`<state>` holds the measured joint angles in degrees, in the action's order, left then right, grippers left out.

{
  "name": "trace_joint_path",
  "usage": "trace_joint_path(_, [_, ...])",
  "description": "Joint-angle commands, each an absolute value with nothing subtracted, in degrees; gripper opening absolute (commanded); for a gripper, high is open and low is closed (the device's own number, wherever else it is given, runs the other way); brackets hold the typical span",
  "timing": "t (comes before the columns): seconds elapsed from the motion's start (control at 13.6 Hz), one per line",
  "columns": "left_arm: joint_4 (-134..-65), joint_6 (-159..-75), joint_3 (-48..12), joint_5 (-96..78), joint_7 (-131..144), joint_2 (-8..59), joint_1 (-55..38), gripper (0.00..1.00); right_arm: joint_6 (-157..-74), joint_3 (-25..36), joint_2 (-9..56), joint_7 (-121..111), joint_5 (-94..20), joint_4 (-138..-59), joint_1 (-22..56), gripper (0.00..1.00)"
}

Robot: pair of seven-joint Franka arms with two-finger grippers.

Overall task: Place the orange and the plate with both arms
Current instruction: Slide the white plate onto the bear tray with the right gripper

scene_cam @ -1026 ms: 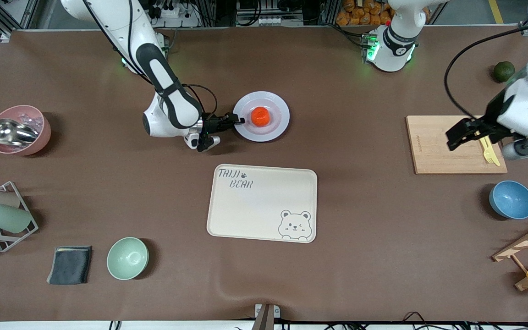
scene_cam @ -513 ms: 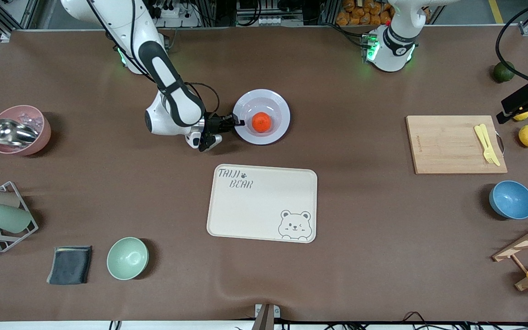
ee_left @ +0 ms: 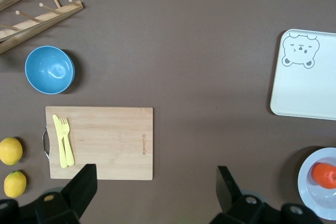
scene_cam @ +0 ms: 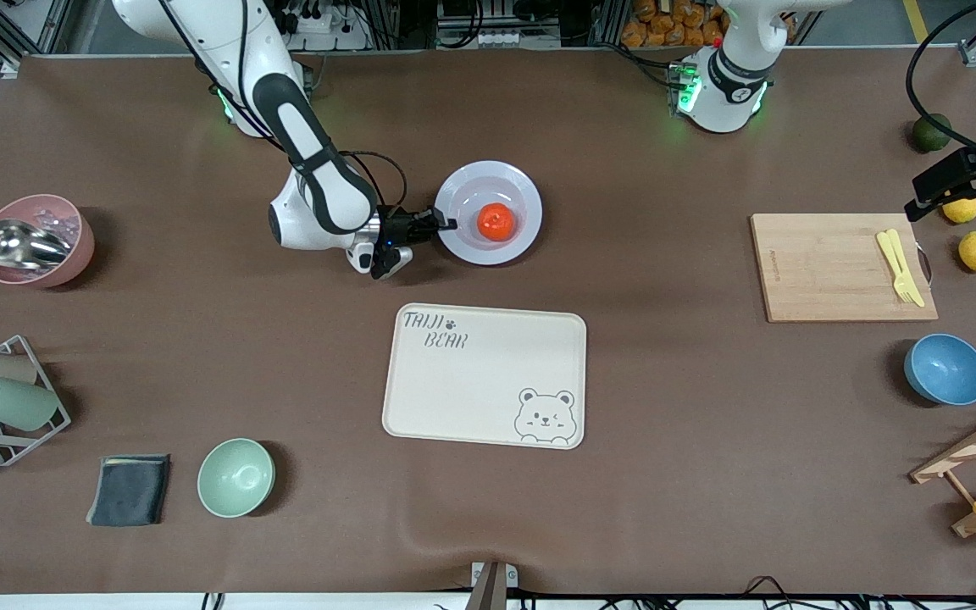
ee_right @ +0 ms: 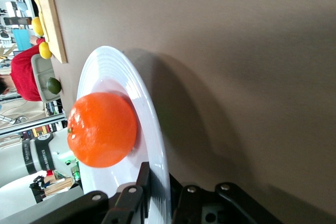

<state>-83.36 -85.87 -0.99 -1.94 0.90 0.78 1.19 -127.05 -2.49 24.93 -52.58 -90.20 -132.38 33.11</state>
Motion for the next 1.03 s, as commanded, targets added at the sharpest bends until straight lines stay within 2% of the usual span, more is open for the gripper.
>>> trace_joint_path(0.0, [-84.55, -85.61, 0.18, -2.55, -0.7, -0.79, 0.35, 1.0, -125.77, -2.37, 22.24, -53.44, -92.2, -133.24, 32.44, 0.0])
trace_joint_path(0.22, [-84.55, -85.61, 0.09, -2.29, -0.09, -0.7, 0.26, 1.0, -126.21, -2.02, 19.52, -52.56, -94.92, -132.89, 31.82, 0.0])
trace_joint_path(0.51, [-84.55, -85.61, 0.09, -2.63, 0.17, -0.62, 0.35, 1.0, -127.08, -1.85, 20.04, -47.04, -95.19, -128.07, 28.92, 0.0])
trace_joint_path(0.66, [-84.55, -85.61, -0.26, -2.64, 0.09, -0.62, 0.7, 1.0, -131.81, -1.76, 20.3, -42.3, -94.58, -124.73, 28.92, 0.0])
trace_joint_path(0.95, [-84.55, -85.52, -0.26, -2.55, -0.18, -0.44, 0.7, 1.0, -135.09, -1.76, 25.38, -35.61, -90.8, -115.25, 27.87, 0.0])
